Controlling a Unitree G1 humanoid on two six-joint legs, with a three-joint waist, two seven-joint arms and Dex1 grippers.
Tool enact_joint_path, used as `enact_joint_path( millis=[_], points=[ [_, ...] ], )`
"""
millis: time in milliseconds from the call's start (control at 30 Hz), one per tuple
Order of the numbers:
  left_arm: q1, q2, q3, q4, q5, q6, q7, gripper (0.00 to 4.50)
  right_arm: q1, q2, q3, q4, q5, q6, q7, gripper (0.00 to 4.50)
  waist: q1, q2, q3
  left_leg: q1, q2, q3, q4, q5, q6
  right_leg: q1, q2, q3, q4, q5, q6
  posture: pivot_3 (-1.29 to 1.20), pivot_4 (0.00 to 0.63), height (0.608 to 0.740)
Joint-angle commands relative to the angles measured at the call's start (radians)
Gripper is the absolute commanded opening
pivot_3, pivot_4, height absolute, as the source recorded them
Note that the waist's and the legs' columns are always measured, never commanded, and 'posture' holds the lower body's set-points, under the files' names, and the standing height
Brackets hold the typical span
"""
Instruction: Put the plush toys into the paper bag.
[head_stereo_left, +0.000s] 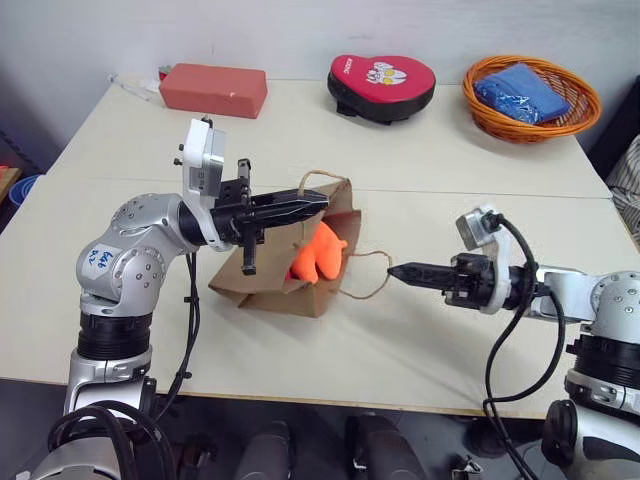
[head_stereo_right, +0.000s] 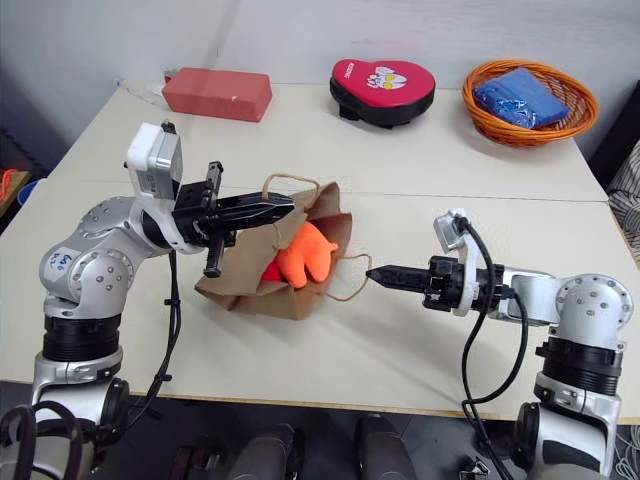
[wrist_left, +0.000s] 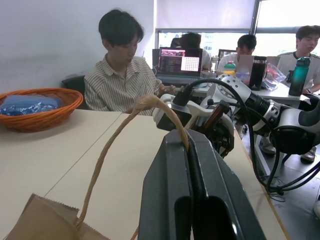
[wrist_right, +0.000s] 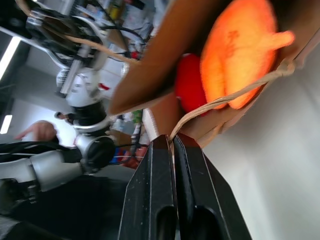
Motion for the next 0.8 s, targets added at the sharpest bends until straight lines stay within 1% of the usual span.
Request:
enact_joint_path(
  millis=[33,233,300,433,633,733,800],
  points=[
    [-0.061,-0.021,0.000,0.053,0.019,-0.057,-0.016,0.00,-0.069,-0.085,-0.050,0.036,0.219,-0.102,-0.087,0.03,0.002,0.000,0.000,0.000,0.000,0.000,0.000,0.000,0.000,0.000,0.000,0.000,0.000,0.000,0.000,0.00,0.150,0.740],
    [-0.095,-0.046,-0.013,0.101,0.037,-0.089,-0.036,0.00,-0.029,-0.146,0.019,0.019,0.432,-0.263,-0.225,0.03,0.001,-0.001,0.000,-0.001,0.001,0.000,-0.001,-0.001,0.003,0.002,0.000,-0.001,0.000,0.000,0.000,0.00,0.150,0.740],
    [-0.105,-0.053,-0.014,0.111,0.040,-0.097,-0.035,0.00,-0.046,-0.156,0.018,0.023,0.465,-0.303,-0.245,0.03,-0.001,-0.001,0.000,-0.002,0.001,0.001,0.000,-0.002,0.003,0.002,0.000,-0.001,0.000,0.000,0.001,0.00,0.150,0.740],
    [-0.113,-0.057,-0.007,0.132,0.051,-0.118,-0.031,0.00,-0.087,-0.169,0.032,0.019,0.468,-0.327,-0.240,0.03,0.000,-0.001,0.000,-0.002,0.001,0.000,0.000,-0.002,0.003,0.001,0.000,-0.001,0.000,0.000,0.001,0.00,0.150,0.740],
    [-0.099,-0.038,0.018,0.135,0.056,-0.130,-0.020,0.00,-0.155,-0.115,0.046,0.015,0.468,-0.377,-0.252,0.03,0.000,-0.001,0.000,-0.002,0.001,0.000,0.000,-0.002,0.003,0.001,0.000,-0.001,-0.001,0.000,0.001,0.00,0.150,0.740],
    [-0.088,-0.030,0.027,0.126,0.054,-0.130,-0.008,0.00,-0.148,-0.090,0.067,0.000,0.468,-0.390,-0.265,0.03,0.001,-0.001,0.000,-0.002,0.001,0.000,0.000,-0.002,0.003,0.001,0.000,-0.001,-0.001,0.000,0.001,0.00,0.150,0.740],
    [-0.077,-0.024,0.029,0.116,0.049,-0.122,0.000,0.00,-0.113,-0.083,0.104,-0.024,0.434,-0.413,-0.298,0.03,0.001,-0.001,0.000,-0.003,0.001,0.000,0.000,-0.002,0.003,0.001,0.000,-0.001,-0.002,0.000,0.001,0.00,0.150,0.740]
  ],
)
